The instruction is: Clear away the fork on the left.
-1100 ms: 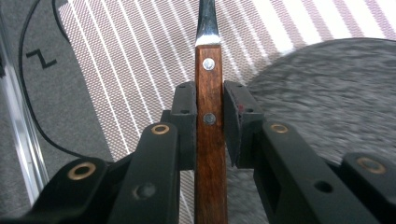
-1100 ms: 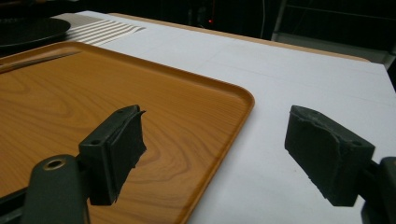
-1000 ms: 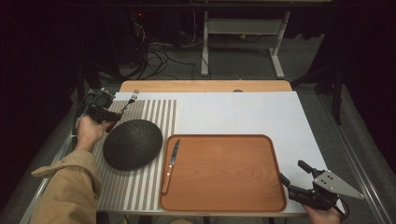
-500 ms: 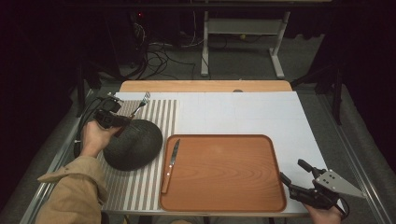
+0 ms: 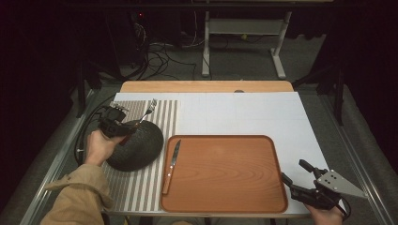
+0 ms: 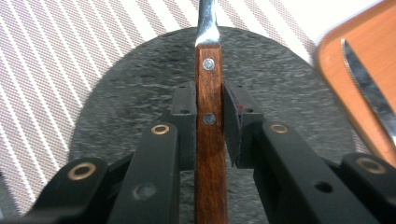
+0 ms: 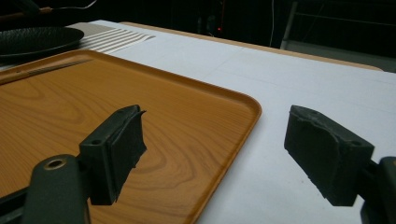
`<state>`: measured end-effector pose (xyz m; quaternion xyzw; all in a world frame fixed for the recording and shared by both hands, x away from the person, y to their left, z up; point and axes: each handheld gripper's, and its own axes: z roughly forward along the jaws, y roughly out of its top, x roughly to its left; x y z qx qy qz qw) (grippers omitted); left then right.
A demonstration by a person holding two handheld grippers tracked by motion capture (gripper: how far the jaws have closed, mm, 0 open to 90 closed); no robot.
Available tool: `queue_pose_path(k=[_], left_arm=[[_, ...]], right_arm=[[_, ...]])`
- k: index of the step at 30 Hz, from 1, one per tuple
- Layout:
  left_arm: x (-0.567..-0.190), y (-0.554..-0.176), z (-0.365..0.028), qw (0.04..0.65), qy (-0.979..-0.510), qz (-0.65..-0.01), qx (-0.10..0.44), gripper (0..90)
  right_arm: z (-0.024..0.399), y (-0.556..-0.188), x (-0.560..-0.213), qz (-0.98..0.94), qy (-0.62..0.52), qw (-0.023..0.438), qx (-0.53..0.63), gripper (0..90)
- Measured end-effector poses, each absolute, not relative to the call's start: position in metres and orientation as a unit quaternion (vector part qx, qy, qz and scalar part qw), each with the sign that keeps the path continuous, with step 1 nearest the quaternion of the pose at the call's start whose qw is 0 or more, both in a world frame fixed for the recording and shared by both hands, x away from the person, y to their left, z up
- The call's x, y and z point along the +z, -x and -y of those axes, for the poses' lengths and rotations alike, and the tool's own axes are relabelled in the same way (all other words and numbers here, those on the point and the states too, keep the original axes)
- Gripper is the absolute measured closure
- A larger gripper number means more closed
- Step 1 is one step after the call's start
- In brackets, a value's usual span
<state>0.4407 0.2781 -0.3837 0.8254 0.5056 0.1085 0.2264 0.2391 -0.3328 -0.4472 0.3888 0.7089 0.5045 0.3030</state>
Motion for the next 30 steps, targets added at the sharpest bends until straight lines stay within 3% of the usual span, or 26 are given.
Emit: queue_pose_path(k=[30], left_arm=[[-0.394, -0.385, -0.247, 0.261, -0.841, -0.467, 0.085, 72.4]], right_arm=[[0.333, -0.240, -0.447, -0.706, -0.392, 0.302, 0.506, 20.8]])
